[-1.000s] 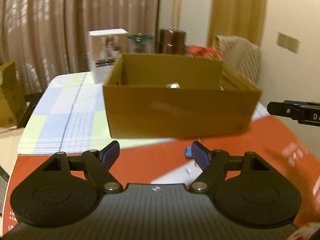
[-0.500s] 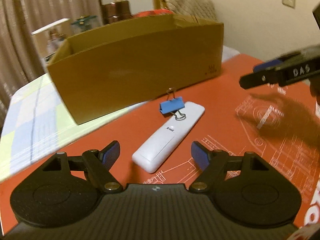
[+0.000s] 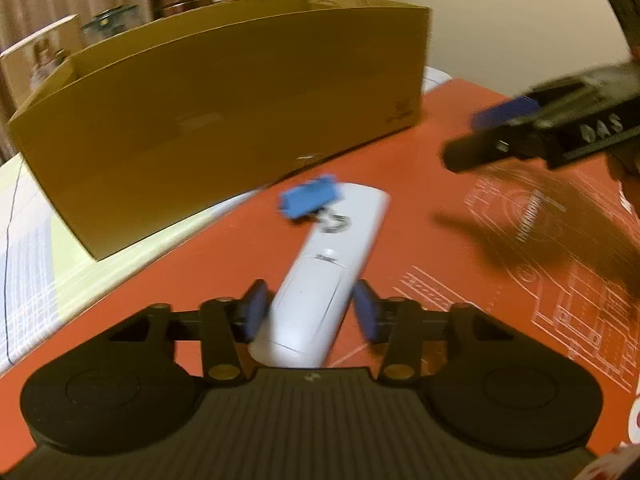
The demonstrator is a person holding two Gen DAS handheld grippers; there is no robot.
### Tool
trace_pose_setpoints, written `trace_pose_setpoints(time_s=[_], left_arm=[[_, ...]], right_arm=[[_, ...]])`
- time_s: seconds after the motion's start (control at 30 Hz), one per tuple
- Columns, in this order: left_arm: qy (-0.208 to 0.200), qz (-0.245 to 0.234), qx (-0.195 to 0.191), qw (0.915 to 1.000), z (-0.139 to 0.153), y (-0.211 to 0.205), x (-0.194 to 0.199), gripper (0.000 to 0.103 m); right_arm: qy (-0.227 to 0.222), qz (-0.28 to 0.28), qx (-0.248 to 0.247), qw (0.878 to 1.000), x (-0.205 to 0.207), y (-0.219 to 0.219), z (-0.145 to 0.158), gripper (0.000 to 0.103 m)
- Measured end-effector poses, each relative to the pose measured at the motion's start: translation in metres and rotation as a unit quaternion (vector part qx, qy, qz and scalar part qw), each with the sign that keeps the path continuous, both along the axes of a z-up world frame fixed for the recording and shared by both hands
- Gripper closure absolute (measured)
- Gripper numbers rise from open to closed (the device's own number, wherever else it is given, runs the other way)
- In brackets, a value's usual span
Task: Organize rigid objects
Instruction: 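Close left tool on the white remote while right tool approaches the blue binder clip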
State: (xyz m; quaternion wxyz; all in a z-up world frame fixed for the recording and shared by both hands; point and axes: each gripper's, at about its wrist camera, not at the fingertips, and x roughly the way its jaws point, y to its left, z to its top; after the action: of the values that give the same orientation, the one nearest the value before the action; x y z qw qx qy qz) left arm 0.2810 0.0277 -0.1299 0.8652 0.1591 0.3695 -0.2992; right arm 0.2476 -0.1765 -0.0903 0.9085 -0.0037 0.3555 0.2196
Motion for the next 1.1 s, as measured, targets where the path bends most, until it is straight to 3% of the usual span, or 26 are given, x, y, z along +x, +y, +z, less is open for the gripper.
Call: trace_pose_setpoints(time_s=[0.23, 0.33, 0.6, 0.83, 0.97, 1.1], left_arm=[[0.004, -0.079, 0.012, 0.9968, 0.004, -0.011, -0.033, 0.07], [0.005, -0.066, 0.024, 0.9975, 0.006, -0.006, -0.048, 0.07], [0.01, 0.07, 0.029, 0.9971, 0.015, 0.042, -0.061, 0.07], [0.018, 0.205, 0.016, 0.9784, 0.013, 0.085, -0.048, 0.07], [0.011, 0.228, 0.007, 0.9737, 0.014, 0.084, -0.04, 0.07], [0.006, 0.233, 0.001, 0.9725, 0.016, 0.082, -0.033, 0.058]], right_arm=[[0.0, -0.013, 0.005, 1.0, 0.001, -0.002, 0.004, 0.031], [0.0, -0.015, 0.004, 1.0, -0.001, -0.003, 0.005, 0.031], [0.006, 0.012, 0.003, 1.0, -0.007, 0.017, 0.002, 0.031], [0.002, 0.037, -0.007, 0.999, -0.006, 0.046, -0.006, 0.031], [-0.007, 0.047, -0.012, 0.999, -0.001, 0.067, -0.014, 0.031], [-0.014, 0.042, -0.003, 0.999, 0.01, 0.081, -0.024, 0.032]])
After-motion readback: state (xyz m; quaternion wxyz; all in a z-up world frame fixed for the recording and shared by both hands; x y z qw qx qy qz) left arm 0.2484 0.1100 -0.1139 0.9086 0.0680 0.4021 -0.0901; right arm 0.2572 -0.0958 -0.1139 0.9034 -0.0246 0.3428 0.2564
